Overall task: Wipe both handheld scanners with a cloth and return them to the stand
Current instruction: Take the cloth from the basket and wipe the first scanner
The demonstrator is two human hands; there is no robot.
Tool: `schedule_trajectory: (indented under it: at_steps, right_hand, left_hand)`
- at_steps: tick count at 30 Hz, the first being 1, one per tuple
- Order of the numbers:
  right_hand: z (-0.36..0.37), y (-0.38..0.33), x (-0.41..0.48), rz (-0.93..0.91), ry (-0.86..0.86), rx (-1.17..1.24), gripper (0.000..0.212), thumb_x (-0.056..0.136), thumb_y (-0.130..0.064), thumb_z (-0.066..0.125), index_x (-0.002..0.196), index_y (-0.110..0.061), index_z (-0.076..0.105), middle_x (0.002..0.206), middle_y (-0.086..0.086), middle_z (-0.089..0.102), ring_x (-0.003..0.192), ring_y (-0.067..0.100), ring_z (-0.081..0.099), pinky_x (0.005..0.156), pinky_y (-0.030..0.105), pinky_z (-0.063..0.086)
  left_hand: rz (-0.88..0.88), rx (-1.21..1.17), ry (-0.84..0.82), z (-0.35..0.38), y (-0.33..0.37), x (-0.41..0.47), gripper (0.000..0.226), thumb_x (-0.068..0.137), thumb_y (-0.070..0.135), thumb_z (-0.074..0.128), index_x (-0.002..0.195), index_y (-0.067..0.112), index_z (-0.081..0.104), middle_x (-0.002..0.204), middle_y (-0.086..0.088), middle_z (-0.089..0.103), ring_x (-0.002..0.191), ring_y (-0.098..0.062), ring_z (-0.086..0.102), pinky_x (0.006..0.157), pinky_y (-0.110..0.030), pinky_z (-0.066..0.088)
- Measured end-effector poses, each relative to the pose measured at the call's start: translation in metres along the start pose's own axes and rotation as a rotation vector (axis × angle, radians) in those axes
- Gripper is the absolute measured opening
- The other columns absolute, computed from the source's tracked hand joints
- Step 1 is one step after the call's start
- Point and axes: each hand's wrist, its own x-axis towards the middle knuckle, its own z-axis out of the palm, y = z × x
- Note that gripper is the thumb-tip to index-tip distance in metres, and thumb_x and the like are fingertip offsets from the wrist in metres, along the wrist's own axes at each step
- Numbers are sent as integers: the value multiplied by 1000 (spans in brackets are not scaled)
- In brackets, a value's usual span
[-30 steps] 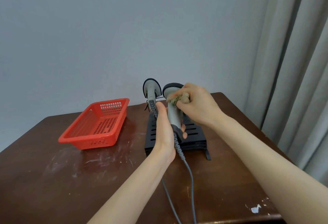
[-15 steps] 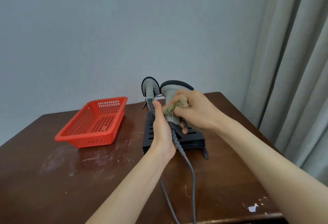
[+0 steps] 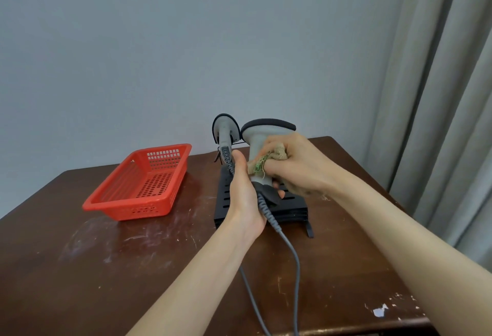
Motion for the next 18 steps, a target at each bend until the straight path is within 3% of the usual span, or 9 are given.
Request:
schedule_trajectory:
  at_steps: [3, 6, 8, 11, 13, 18]
  right_hand:
    - [-5, 0, 8, -31, 124, -114, 14, 81, -6, 55, 79, -9, 68, 58, -15, 64, 50, 17, 62, 47, 28, 49]
    - [-11, 8, 21, -53, 327, -284, 20, 82, -12, 54, 83, -26, 69, 71, -13, 61, 65, 11, 60, 63, 32, 51]
    - [-13, 11, 20, -50, 313, -266, 20, 84, -11, 55, 90, -23, 71, 76, -9, 62, 68, 12, 61, 66, 34, 52]
    - [-9, 8, 9, -45, 113, -68, 16, 83, -4, 57, 84, -11, 71, 70, -13, 64, 58, 15, 65, 55, 29, 52]
    - [-8, 5, 6, -53, 43, -71, 16, 81, -2, 58, 79, -10, 72, 67, -17, 62, 55, 13, 64, 52, 25, 50]
    - [-16, 9, 21, -72, 328, -296, 25, 83, -10, 53, 88, -28, 70, 84, -13, 58, 70, 9, 57, 66, 30, 47]
  left_hand:
    - [-41, -22, 4, 1, 0, 1, 56, 90, 63, 40, 86, 14, 66, 64, -3, 57, 48, -12, 49, 42, -21, 42]
    - [-105, -76, 15, 3, 1, -1, 52, 92, 56, 45, 91, 7, 64, 66, -6, 54, 47, -12, 49, 42, -20, 45]
    - [-112, -100, 33, 4, 3, 0, 49, 93, 52, 46, 92, 6, 63, 66, -6, 55, 49, -13, 49, 43, -20, 46]
    - [-90, -113, 56, 5, 4, 2, 43, 94, 49, 47, 91, 10, 65, 63, -3, 60, 47, -12, 51, 45, -21, 48]
    - [-88, -109, 60, 5, 3, 2, 41, 94, 49, 47, 87, 13, 65, 61, -2, 62, 45, -12, 50, 44, -22, 47]
    - [-109, -101, 88, 8, 2, -1, 41, 94, 46, 49, 94, 7, 61, 72, -7, 60, 52, -15, 49, 41, -23, 47]
